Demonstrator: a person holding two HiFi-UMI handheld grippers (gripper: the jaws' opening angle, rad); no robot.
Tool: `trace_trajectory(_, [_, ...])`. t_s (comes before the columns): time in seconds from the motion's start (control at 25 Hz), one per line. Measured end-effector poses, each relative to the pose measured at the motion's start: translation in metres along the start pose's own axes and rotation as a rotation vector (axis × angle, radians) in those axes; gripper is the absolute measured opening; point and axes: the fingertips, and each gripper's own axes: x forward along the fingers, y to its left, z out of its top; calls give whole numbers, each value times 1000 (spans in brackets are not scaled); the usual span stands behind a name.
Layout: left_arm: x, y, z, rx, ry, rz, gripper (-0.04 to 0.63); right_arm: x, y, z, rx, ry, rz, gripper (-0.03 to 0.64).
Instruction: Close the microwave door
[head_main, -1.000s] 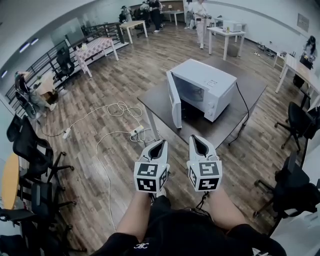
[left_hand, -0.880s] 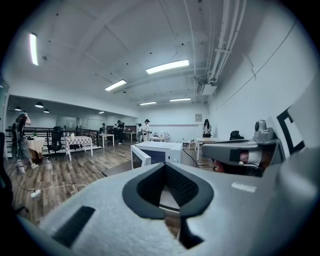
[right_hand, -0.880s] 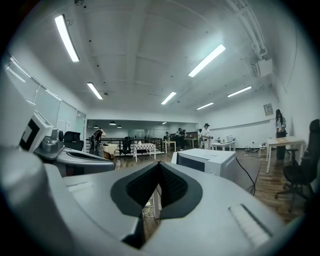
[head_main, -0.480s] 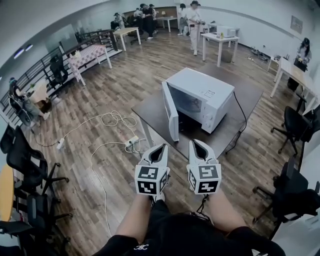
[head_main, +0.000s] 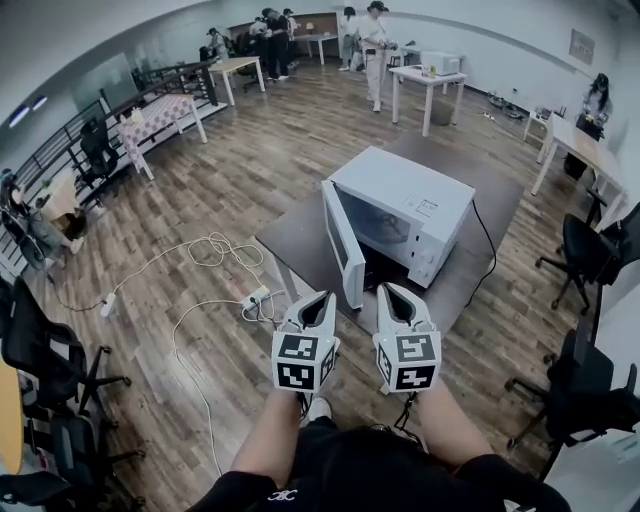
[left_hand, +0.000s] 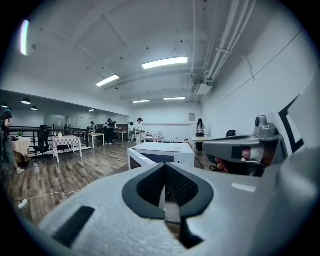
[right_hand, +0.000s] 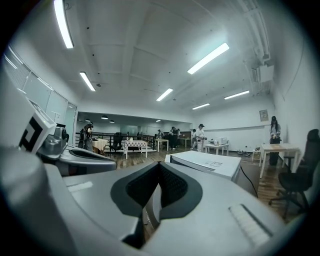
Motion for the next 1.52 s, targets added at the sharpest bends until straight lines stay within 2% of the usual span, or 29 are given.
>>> trace_trajectory(0.12, [17, 13, -2, 12, 25, -44, 9, 22, -1, 0, 7, 11, -24, 9])
trace_trajectory(0.44, [61, 43, -9, 26, 87, -224, 13, 73, -8, 3, 30, 27, -115, 9])
trace_trajectory(0.8, [99, 56, -33, 85, 138, -476, 120, 116, -21, -14, 59, 74, -256, 9])
trace_trajectory(0.96, [113, 57, -49, 96, 179, -561, 166, 123, -25, -24, 55, 105, -296, 9])
trace_trajectory(1.28, [139, 42, -75, 167, 236, -642, 210, 124, -48, -39, 81, 147, -371, 9])
trace_trajectory(1.52, [160, 32, -94, 233, 301, -633, 215, 124, -68, -45, 103, 160, -389, 9])
